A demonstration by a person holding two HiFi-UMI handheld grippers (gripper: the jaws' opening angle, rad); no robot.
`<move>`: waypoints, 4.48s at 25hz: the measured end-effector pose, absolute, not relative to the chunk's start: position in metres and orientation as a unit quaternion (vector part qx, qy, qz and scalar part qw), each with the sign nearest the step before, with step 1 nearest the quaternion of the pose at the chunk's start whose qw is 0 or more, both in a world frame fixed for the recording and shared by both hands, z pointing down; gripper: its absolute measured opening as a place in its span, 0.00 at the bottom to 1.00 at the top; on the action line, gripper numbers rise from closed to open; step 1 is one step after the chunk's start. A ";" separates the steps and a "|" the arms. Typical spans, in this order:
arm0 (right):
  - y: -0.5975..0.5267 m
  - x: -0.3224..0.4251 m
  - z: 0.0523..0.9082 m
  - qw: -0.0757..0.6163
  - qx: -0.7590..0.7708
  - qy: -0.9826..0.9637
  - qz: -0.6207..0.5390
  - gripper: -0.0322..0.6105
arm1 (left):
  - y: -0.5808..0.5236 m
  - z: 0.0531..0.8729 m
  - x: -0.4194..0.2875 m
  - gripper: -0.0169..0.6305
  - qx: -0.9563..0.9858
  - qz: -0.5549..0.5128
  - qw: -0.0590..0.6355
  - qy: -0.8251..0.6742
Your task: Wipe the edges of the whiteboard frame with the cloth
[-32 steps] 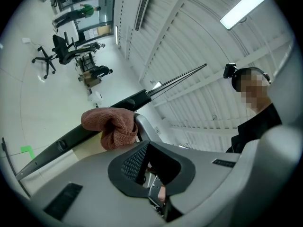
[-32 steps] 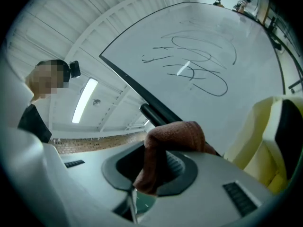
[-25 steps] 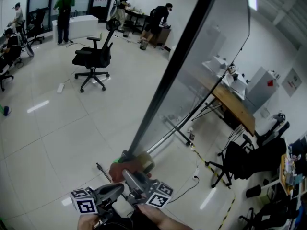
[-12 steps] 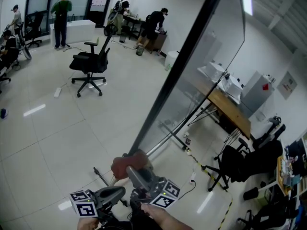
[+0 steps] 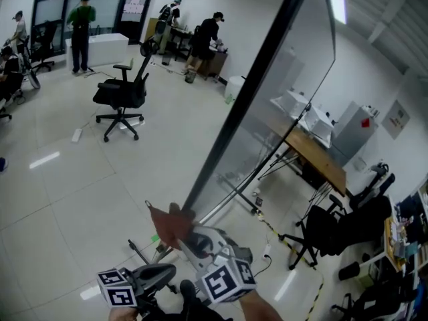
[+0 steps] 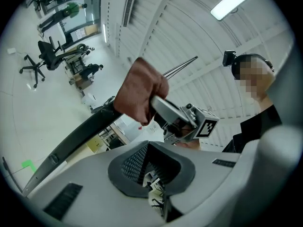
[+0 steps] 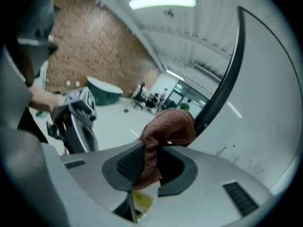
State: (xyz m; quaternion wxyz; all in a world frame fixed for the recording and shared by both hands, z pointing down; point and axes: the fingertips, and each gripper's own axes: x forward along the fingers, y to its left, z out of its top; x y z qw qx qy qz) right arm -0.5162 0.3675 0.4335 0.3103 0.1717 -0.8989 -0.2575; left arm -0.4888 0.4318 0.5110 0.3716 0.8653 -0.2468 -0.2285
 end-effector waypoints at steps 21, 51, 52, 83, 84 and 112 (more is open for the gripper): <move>0.340 -0.522 0.410 0.308 0.290 -0.824 -0.377 0.17 | 0.416 0.432 -0.490 0.01 0.897 -0.232 0.288 -0.240; 0.335 -0.496 0.297 0.192 0.174 -0.842 -0.473 0.17 | 0.372 0.319 -0.435 0.01 0.882 -0.236 0.166 -0.372; 0.335 -0.495 0.294 0.187 0.167 -0.843 -0.477 0.17 | 0.372 0.317 -0.432 0.01 0.880 -0.236 0.161 -0.380; 0.345 -0.488 0.215 0.138 0.064 -0.882 -0.446 0.17 | 0.375 0.243 -0.409 0.01 0.903 -0.191 0.056 -0.382; 0.344 -0.486 0.211 0.137 0.067 -0.881 -0.447 0.17 | 0.373 0.241 -0.406 0.01 0.905 -0.188 0.053 -0.377; 0.341 -0.493 0.161 0.179 0.065 -0.869 -0.457 0.17 | 0.370 0.189 -0.401 0.01 0.937 -0.157 0.000 -0.313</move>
